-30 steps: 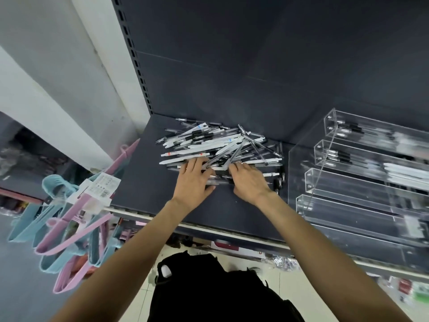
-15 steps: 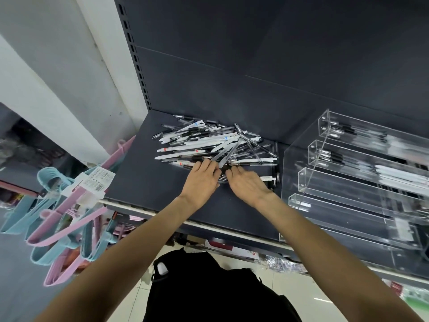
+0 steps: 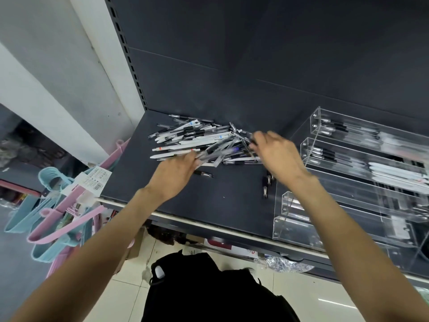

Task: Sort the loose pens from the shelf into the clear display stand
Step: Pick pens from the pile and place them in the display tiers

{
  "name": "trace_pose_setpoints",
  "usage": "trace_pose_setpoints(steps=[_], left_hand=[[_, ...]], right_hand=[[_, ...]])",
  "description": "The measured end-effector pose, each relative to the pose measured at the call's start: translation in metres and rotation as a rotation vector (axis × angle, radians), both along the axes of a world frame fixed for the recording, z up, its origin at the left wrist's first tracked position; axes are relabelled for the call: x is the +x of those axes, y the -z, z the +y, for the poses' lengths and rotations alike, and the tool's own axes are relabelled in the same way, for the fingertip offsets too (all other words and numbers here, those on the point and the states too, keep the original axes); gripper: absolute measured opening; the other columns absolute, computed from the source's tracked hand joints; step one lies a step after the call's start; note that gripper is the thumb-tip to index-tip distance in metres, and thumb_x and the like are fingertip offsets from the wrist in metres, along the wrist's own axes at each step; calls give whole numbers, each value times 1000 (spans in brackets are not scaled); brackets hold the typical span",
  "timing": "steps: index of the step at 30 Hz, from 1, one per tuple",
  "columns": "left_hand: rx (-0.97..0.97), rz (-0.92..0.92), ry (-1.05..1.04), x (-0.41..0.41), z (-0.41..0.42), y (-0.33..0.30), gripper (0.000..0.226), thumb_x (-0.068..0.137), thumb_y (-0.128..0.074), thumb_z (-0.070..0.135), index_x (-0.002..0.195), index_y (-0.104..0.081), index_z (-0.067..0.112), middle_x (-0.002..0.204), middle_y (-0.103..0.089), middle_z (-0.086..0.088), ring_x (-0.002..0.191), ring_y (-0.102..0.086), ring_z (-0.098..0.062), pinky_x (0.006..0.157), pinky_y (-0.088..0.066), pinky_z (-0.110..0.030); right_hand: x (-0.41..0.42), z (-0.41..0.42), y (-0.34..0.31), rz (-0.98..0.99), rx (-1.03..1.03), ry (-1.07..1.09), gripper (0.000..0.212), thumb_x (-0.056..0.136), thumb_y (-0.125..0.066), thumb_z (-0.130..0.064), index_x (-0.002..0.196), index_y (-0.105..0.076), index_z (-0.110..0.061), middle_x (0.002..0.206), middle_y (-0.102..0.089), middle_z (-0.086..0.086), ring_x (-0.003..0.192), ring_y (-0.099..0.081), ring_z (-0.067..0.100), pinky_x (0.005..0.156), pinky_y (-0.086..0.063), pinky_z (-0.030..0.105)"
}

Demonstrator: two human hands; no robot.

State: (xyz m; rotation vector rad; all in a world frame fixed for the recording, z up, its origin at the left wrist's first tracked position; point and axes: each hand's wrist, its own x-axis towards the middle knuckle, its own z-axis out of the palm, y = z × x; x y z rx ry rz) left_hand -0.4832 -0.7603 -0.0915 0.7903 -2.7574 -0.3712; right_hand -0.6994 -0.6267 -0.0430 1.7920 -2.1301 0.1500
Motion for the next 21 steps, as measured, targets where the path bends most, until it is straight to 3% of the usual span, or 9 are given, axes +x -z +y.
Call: trace_pose_setpoints(steps=[1,3,5,6,8,10,16,19,21], left_hand=[[306,39,-73,4,2,-5,26,103,-36,28,99,-54,9,64,-56,2,56,-54,-22,55,-38,-32],[994,323,-201,7,10,-15,26,103,-35,28,93,-54,14,57,-43,13,49,-38,-7,51,-30,-24],[1350,552,-217,1,22,-24,27,103,-36,26,91,-57,15,58,-31,12,47,-25,-4,47,-23,-16],[1426,596,-189,-2,28,-27,27,102,-36,26,94,-59,14,60,-28,9,48,-23,-4,46,-21,-15],[1474,614,-149,-9,38,-32,29,102,-36,25,104,-62,13,62,-28,8,48,-22,-4,45,-21,-15],[1492,609,-130,-14,44,-33,30,102,-37,26,108,-63,13,62,-29,8,48,-23,-4,46,-22,-14],[1451,507,-163,-16,58,-44,29,84,-51,46,95,-63,22,60,-30,11,49,-25,-4,51,-23,-17],[1328,421,-166,-16,62,-41,14,91,-56,35,91,-57,21,53,-39,17,48,-31,-2,49,-29,-14],[1319,440,-198,-14,63,-38,15,90,-59,30,92,-57,16,56,-44,15,50,-33,-3,47,-29,-15]], right_hand=[[-1,1,-9,-176,-65,59,13,93,-51,-18,89,-55,-6,70,-62,7,62,-60,24,46,-42,28],[2,3,-25,-755,-158,180,13,98,-45,-21,94,-53,-11,78,-66,1,62,-58,12,56,-41,22],[12,1,-36,-1340,-292,220,12,100,-43,-20,92,-51,-16,74,-69,-6,54,-49,1,53,-38,14],[18,0,-39,-1513,-325,221,12,100,-42,-18,91,-51,-16,72,-70,-6,52,-45,2,50,-37,15],[27,-4,-39,-1652,-328,201,13,100,-41,-16,92,-50,-14,70,-71,-4,51,-40,6,48,-35,17],[32,-7,-37,-1669,-312,185,13,100,-42,-15,91,-51,-14,72,-70,-2,50,-40,6,47,-35,16],[39,-13,-29,-1687,-299,129,9,97,-48,-13,90,-51,-16,67,-69,-5,48,-42,3,45,-36,14],[41,-14,-28,-1662,-287,103,7,97,-49,-10,94,-53,-15,73,-67,-4,51,-43,3,48,-37,14],[42,-14,-27,-1668,-266,92,7,96,-49,-9,101,-54,-12,80,-65,-1,53,-45,2,51,-40,14]])
